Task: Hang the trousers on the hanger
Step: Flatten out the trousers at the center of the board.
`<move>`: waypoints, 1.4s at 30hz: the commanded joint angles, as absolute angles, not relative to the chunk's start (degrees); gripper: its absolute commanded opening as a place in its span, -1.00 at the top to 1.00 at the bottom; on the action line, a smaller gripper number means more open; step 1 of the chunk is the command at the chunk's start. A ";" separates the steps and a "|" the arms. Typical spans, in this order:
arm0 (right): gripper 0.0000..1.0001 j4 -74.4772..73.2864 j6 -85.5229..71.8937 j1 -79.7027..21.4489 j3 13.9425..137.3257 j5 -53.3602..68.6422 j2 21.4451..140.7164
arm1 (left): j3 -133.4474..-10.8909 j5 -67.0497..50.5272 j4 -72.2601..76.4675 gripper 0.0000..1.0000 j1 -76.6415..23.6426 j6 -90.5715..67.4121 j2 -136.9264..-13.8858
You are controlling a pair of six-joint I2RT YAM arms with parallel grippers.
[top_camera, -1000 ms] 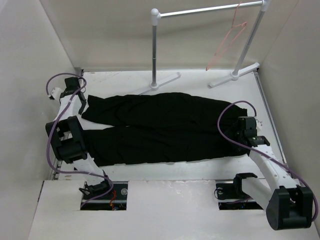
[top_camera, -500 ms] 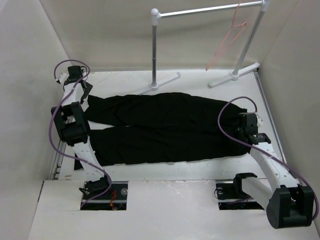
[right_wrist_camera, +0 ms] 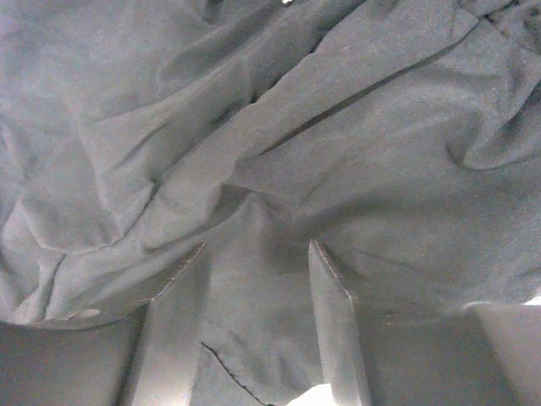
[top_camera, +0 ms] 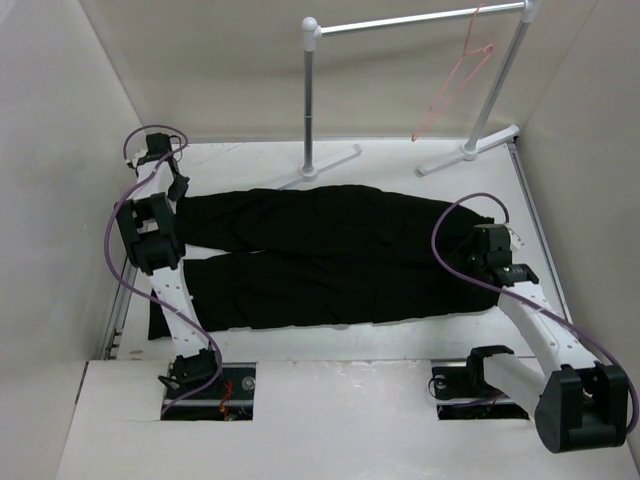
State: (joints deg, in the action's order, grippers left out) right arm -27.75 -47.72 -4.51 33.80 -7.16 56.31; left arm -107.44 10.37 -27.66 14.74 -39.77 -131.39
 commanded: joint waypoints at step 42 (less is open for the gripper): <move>-0.29 -12.92 -40.78 12.17 66.97 -5.10 99.04 | -79.74 11.34 -17.85 -0.27 -11.43 -42.00 -101.18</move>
